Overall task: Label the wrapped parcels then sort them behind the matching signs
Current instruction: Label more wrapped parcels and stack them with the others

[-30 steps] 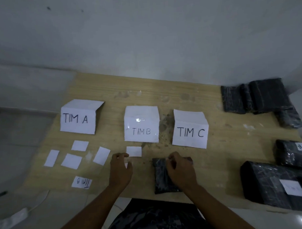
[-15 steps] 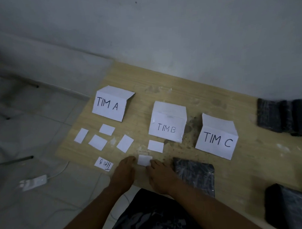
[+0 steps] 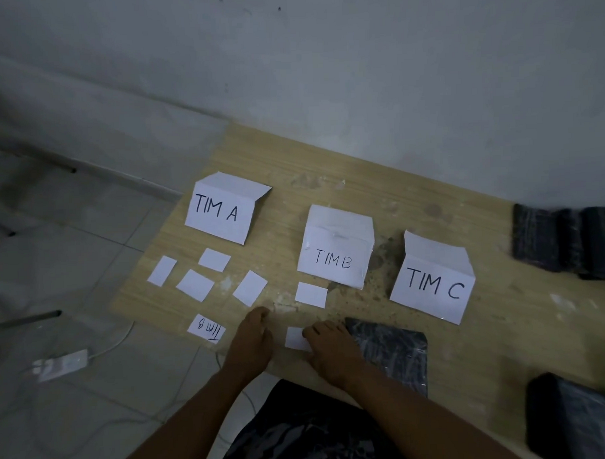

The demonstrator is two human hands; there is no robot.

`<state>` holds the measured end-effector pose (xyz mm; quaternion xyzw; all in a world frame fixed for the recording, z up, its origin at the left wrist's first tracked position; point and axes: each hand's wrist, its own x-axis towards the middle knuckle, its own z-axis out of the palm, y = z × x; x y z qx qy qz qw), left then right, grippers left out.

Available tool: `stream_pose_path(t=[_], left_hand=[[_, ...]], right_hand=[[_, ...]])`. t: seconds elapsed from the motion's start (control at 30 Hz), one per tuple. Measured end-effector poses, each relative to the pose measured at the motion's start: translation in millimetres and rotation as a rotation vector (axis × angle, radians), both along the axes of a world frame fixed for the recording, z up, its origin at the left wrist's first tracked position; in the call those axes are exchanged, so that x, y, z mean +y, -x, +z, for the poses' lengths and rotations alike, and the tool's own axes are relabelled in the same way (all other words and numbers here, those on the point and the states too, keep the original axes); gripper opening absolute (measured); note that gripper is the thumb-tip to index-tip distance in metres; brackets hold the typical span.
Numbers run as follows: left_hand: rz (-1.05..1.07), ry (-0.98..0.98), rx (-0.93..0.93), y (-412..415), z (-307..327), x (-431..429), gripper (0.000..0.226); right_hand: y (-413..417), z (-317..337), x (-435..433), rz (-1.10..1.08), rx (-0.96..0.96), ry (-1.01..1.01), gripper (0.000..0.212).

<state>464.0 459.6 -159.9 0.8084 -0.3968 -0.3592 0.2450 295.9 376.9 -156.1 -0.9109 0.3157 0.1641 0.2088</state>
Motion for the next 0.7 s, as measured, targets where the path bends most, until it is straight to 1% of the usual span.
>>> stream_pose_path(t=[0.1,0.4,0.5,0.57,0.63,0.7], left_hand=[[0.028,-0.001,0.002,-0.5,0.8,-1.6,0.038],[0.001,0.048,0.030,4.0,3.0,0.4,0.036],[-0.004,0.097,0.047,6.6,6.1,0.9,0.029],[0.033,0.122,0.089,6.3,9.7,-0.8,0.025],[0.098,0.138,0.163,6.4,13.6,-4.0,0.026],[0.144,0.140,0.262,7.7,19.1,-9.2,0.035]], right_hand=[[1.8,-2.1,-0.3,0.003,0.008,-0.003,0.039],[4.6,-3.8,1.1,0.086,0.011,0.046,0.034],[5.9,-2.6,1.8,0.073,-0.090,0.101,0.032],[5.9,2.5,0.6,-0.014,-0.170,0.105,0.028],[5.8,10.1,-2.9,-0.197,-0.225,-0.024,0.023],[8.8,16.6,-8.4,-0.374,-0.268,-0.203,0.020]])
